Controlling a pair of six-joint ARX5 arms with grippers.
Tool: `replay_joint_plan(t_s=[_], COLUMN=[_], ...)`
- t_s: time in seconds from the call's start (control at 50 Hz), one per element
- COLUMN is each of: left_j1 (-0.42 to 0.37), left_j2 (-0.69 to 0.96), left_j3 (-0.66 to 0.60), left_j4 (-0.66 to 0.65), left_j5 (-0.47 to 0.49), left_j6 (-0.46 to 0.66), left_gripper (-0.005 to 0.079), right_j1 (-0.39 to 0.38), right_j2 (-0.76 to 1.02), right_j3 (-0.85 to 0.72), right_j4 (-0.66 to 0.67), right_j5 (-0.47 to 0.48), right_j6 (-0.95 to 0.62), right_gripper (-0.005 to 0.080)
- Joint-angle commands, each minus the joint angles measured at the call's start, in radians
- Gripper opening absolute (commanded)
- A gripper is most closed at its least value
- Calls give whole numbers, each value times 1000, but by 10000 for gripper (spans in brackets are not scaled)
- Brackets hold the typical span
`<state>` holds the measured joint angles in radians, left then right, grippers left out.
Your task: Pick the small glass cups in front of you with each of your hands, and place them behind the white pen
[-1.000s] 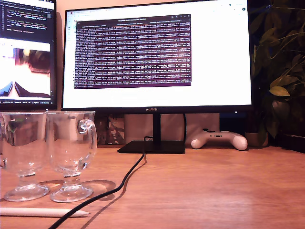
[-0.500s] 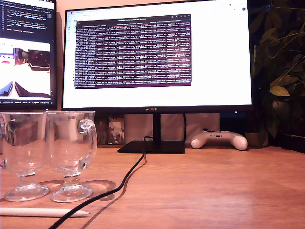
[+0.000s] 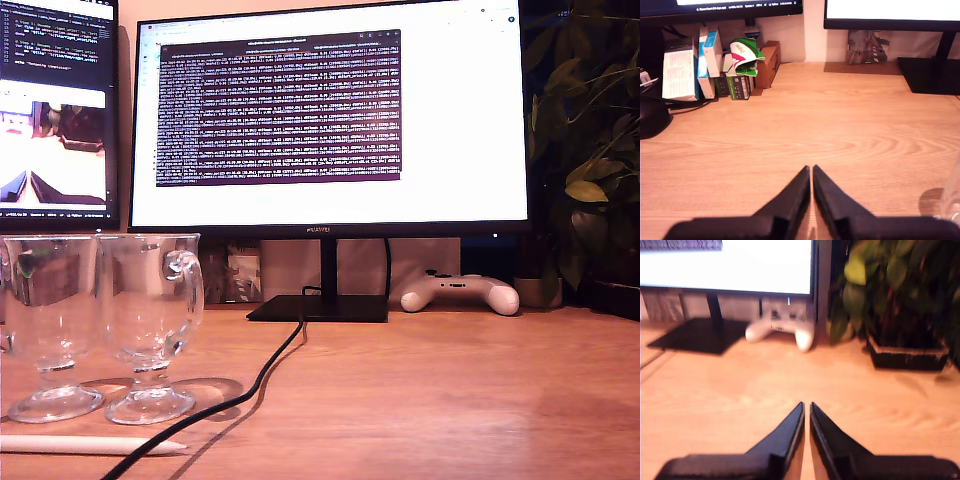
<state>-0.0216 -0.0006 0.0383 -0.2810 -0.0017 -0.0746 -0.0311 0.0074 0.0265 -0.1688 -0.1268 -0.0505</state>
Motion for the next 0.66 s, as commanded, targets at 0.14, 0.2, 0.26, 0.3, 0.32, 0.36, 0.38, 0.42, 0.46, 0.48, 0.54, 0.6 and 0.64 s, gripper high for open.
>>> replay_joint_plan(t_s=[0.14, 0.2, 0.26, 0.3, 0.32, 0.36, 0.38, 0.42, 0.46, 0.48, 0.54, 0.6, 0.64], left_j1=[4, 4, 4, 4, 4, 4, 4, 4, 4, 4, 4, 4, 4], left_j2=[-6, -6, -6, -6, -6, -6, -6, -6, -6, -6, -6, -6, -6], left_j3=[-32, -32, -32, -32, -32, -32, -32, -32, -32, -32, -32, -32, -32], left_j4=[-2, -2, -2, -2, -2, -2, -2, -2, -2, -2, -2, -2, -2], left_j5=[0, 1, 0, 0, 0, 0, 0, 0, 0, 0, 1, 0, 0], left_j6=[-4, -4, -4, -4, -4, -4, -4, -4, -4, -4, -4, -4, -4], left_gripper=[-19, -19, -19, -19, -19, -19, -19, -19, -19, -19, -19, -19, -19], right_j1=[4, 4, 4, 4, 4, 4, 4, 4, 4, 5, 4, 4, 4], right_j2=[-6, -6, -6, -6, -6, -6, -6, -6, -6, -6, -6, -6, -6], right_j3=[-22, -22, -22, -21, -22, -21, -21, -21, -21, -21, -21, -21, -21], right_j4=[9, 9, 10, 10, 10, 10, 10, 10, 10, 10, 10, 10, 10], right_j5=[0, 0, 0, 0, 0, 0, 0, 0, 0, 0, 0, 0, 0], right_j6=[50, 50, 50, 50, 50, 50, 50, 50, 50, 50, 50, 50, 50], right_gripper=[-7, -7, -7, -7, -7, -7, -7, -7, -7, -7, -7, -7, -7])
